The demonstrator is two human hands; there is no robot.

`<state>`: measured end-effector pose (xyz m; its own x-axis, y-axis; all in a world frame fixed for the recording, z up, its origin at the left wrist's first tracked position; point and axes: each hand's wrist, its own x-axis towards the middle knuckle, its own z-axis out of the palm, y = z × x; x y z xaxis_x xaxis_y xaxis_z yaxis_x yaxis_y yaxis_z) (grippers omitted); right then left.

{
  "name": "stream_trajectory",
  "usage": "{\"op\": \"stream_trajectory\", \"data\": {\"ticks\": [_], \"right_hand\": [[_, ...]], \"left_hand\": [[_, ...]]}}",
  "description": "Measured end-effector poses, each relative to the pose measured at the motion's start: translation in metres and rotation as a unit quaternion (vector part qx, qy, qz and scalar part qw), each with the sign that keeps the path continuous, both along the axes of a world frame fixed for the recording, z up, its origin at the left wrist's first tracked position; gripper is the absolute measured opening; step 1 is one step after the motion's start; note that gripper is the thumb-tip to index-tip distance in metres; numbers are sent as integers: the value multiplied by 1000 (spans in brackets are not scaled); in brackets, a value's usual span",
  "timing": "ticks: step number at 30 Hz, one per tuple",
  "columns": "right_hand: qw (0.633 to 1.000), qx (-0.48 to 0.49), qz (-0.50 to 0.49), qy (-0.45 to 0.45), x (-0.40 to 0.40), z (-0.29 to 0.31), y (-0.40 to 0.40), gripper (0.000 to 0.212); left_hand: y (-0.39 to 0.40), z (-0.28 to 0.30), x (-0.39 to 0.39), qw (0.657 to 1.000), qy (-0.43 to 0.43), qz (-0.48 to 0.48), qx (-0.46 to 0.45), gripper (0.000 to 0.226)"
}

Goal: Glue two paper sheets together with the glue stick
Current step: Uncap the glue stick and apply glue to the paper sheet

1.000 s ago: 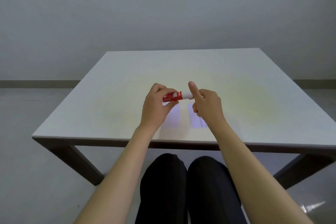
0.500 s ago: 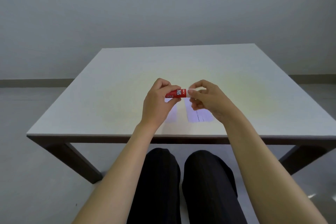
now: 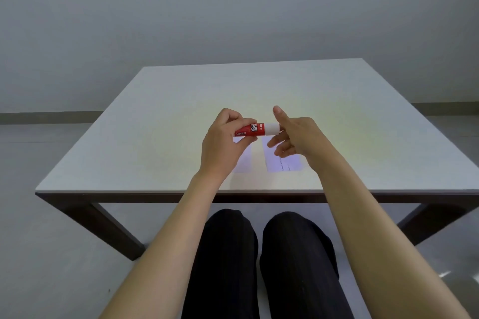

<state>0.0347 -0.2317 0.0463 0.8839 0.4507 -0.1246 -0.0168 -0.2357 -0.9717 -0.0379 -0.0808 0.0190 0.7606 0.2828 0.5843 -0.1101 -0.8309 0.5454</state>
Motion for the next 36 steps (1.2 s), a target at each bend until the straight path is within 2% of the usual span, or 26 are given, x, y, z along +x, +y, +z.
{"op": "stream_trajectory", "data": {"ticks": [1,4,6,8,12,14,16,18,20,22,24,32,34,36], "right_hand": [[1000,3,-14,-3,0,-1,1,36],[998,45,11,-32,0,-4,2,7],[996,63,32,-49,4,-6,0,12],[993,99,-9,-56,14,-6,-3,17],[977,158,-139,-32,50,-6,-25,29],[978,87,-176,-66,69,-12,-35,27],[973,-32,-193,-124,81,-23,-37,23],[957,-122,-184,-186,86,-35,-32,23],[947,-163,-154,-229,88,-48,-27,27],[935,-197,-129,-264,90,-58,-24,31],[922,-229,-115,-290,93,-63,-24,34],[909,-263,-96,-310,87,-64,-29,59],[903,-244,-126,-332,77,-60,-27,57],[909,-184,-137,-347,62,-52,-18,51]], "left_hand": [[0,0,1,1000,-1,-1,1,33],[3,-1,2,1000,1,8,0,33],[7,-3,2,1000,12,18,-5,33],[13,-5,2,998,15,40,-40,33],[30,-6,-1,969,-10,92,-231,27],[36,-7,-2,951,-8,101,-291,19],[36,-7,-2,939,-6,103,-328,10],[36,-7,1,926,-10,93,-367,12],[35,-7,4,913,-9,75,-401,14],[35,-6,7,895,-15,49,-442,7],[35,-4,8,877,-27,28,-479,11],[26,1,13,837,-57,7,-544,16],[23,3,15,819,-74,12,-569,13],[15,7,19,797,-87,9,-598,9]]}}
